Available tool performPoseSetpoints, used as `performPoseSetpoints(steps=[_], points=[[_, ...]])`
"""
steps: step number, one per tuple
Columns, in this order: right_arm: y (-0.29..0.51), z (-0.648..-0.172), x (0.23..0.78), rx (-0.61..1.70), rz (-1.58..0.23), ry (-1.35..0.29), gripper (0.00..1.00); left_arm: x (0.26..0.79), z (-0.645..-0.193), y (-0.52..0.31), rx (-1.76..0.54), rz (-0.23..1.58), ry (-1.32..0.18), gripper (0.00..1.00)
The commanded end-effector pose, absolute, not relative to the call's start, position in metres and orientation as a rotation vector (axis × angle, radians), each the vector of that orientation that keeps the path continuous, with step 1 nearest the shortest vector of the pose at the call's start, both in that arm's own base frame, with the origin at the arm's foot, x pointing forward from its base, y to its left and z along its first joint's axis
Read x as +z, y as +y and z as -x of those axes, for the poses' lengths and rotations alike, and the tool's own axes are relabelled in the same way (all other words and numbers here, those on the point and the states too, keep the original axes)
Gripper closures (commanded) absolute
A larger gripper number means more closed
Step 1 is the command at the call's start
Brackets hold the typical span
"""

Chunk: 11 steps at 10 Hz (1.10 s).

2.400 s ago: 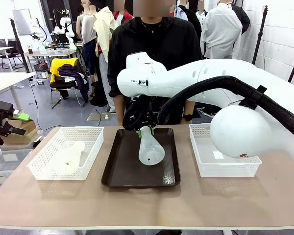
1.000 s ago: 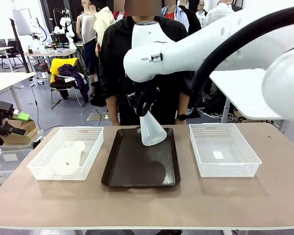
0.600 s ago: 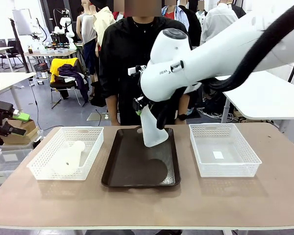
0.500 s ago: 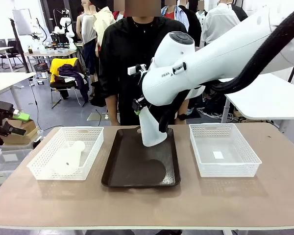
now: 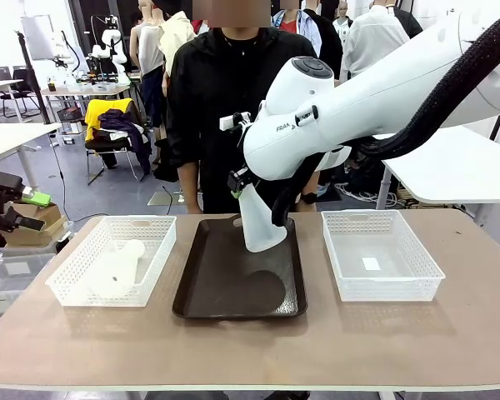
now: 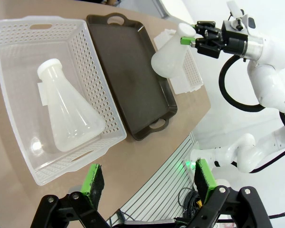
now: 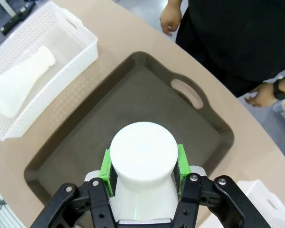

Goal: Prepare the laboratory tools.
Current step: Place the picked Big flask upright in the Handle tray as instructed by the person.

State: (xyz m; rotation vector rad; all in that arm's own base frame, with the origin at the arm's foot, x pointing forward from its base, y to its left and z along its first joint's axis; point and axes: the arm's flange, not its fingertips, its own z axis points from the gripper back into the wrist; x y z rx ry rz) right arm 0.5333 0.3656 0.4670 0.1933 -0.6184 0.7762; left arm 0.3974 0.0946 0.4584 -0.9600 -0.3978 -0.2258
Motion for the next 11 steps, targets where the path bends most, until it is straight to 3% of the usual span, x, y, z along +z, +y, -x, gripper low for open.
performPoseSetpoints(steps=[1,5,11], points=[[0.365,-0.535,0.468,0.916,-0.245,-0.669,1.00,0.459,-0.395,0.097,-0.238,0.953,-0.393,0.00],[0.346,-0.530,0.462,1.283,-0.463,-0.954,1.00,0.459,-0.395,0.097,-0.238,0.953,-0.393,0.00],[0.311,-0.546,0.432,1.353,-0.694,-1.187,1.00,0.459,-0.395,0.097,-0.238,0.953,-0.393,0.00]])
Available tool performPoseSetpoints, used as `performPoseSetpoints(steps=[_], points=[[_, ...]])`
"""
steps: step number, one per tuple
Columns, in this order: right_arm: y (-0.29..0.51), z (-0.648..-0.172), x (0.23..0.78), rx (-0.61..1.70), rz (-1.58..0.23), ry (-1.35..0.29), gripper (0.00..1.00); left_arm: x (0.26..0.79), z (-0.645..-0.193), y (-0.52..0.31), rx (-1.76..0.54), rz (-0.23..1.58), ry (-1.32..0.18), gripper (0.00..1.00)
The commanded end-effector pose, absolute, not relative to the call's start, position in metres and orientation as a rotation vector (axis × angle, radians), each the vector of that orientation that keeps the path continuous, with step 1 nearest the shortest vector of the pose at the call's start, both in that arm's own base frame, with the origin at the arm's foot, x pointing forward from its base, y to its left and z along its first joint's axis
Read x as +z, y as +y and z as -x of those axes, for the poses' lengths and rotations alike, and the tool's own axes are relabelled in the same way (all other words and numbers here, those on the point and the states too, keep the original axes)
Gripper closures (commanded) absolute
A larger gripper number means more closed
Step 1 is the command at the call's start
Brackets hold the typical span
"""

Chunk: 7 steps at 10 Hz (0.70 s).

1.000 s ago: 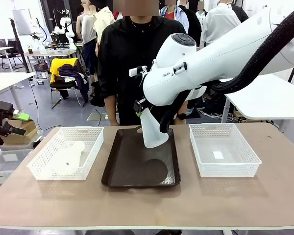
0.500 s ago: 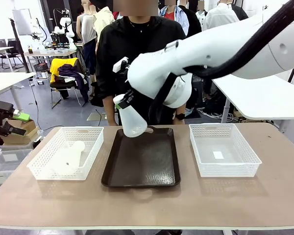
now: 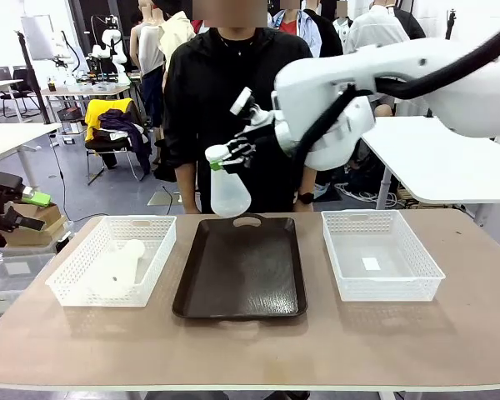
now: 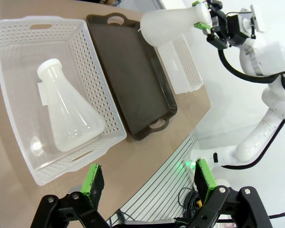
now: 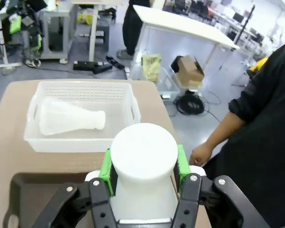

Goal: Prepare the laboratory tools.
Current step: Place the picked Big flask upright in the Handle tray as instructed by the person.

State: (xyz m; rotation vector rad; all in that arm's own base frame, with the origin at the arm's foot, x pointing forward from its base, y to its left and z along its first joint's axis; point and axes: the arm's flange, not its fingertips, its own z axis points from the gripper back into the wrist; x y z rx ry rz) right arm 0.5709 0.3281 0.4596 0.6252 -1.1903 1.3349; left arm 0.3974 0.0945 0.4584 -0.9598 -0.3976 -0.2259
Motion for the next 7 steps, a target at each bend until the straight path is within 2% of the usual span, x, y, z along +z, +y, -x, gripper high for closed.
performPoseSetpoints(steps=[1,7], points=[[0.309,-0.548,0.428,1.352,-0.726,-1.201,1.00,0.459,-0.395,0.097,-0.238,0.953,-0.393,0.00],[0.295,-0.571,0.399,1.304,-0.845,-1.202,1.00,0.459,-0.395,0.097,-0.238,0.953,-0.393,0.00]])
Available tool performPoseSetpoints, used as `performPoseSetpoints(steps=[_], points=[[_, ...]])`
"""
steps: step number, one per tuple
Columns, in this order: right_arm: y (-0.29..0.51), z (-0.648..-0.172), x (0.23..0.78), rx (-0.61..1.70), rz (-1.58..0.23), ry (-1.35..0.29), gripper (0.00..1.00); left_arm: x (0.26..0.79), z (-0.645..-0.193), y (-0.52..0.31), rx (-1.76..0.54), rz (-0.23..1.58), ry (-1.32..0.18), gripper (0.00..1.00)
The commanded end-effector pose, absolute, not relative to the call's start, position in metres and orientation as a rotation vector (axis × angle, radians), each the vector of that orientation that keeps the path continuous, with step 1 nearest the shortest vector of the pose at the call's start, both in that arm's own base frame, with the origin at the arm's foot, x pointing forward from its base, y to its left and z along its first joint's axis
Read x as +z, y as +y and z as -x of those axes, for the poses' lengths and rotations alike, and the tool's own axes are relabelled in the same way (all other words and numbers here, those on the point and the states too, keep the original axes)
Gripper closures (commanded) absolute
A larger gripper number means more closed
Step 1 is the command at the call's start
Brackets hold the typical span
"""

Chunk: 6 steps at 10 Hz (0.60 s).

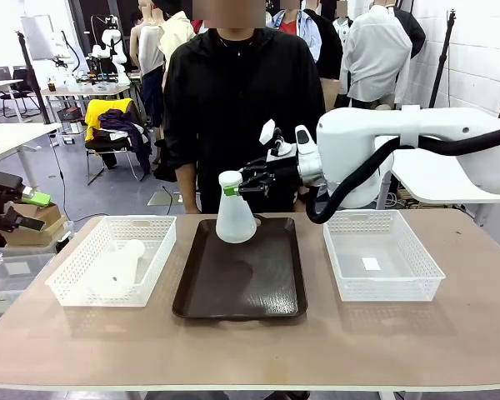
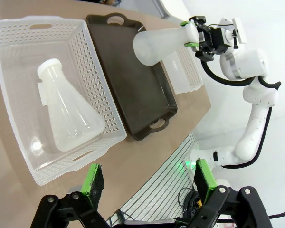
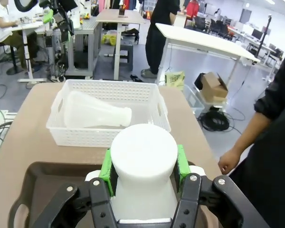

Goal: Prepare the laboratory tools.
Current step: Place the picked Big flask upright in the Handle tray as instructed by the person.

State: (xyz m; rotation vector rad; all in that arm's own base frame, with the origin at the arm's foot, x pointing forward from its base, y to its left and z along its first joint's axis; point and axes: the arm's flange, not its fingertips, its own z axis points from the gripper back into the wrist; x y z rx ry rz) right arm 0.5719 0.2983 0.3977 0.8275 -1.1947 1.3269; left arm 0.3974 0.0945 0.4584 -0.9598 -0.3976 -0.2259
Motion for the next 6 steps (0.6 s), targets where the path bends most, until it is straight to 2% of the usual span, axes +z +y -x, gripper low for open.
performPoseSetpoints(steps=[1,6], points=[[0.293,-0.573,0.393,1.289,-0.873,-1.208,1.00,0.459,-0.395,0.097,-0.238,0.953,-0.393,0.00],[0.291,-0.588,0.375,1.256,-0.883,-1.148,1.00,0.459,-0.395,0.097,-0.238,0.953,-0.393,0.00]])
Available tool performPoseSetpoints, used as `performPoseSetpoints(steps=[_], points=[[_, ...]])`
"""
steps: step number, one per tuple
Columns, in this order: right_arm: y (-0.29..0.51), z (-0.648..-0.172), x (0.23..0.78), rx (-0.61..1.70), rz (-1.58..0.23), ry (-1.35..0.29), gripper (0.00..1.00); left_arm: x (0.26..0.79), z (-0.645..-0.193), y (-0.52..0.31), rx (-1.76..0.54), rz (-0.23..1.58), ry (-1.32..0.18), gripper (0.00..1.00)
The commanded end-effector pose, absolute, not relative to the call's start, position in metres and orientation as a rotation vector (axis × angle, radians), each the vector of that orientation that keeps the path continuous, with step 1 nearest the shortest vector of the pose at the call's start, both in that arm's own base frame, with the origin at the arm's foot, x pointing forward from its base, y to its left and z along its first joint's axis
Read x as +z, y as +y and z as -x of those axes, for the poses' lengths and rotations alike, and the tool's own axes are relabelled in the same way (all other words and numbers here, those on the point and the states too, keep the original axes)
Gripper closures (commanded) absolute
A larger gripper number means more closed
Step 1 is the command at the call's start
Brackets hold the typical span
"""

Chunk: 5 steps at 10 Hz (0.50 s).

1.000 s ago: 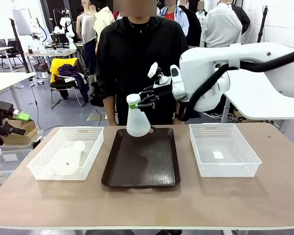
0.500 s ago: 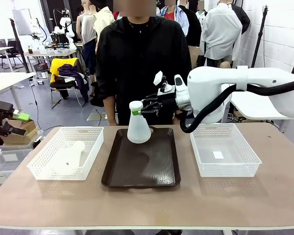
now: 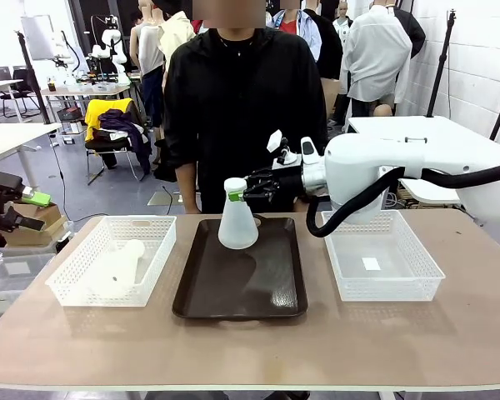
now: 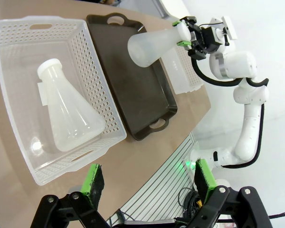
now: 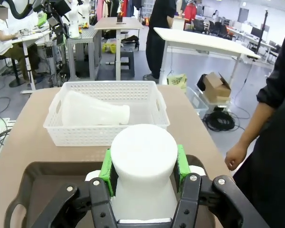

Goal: Prepare the laboratory tools.
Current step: Place the picked Big flask upright in the Handle tray as instructed by the person.

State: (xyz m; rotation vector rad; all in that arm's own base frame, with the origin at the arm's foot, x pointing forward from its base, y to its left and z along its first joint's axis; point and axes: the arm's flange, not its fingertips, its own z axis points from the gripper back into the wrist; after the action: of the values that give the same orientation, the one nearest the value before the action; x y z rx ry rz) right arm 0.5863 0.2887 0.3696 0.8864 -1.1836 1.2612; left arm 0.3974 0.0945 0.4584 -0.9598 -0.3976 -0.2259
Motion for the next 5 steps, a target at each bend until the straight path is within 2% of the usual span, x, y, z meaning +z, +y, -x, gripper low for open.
performPoseSetpoints(steps=[1,5], points=[[0.2927,-0.5892,0.3762,1.255,-0.859,-1.101,1.00,0.4586,-0.3952,0.0967,-0.238,0.953,-0.393,0.00],[0.2942,-0.5940,0.3677,1.260,-0.862,-1.061,1.00,0.4586,-0.3952,0.0967,-0.238,0.953,-0.393,0.00]])
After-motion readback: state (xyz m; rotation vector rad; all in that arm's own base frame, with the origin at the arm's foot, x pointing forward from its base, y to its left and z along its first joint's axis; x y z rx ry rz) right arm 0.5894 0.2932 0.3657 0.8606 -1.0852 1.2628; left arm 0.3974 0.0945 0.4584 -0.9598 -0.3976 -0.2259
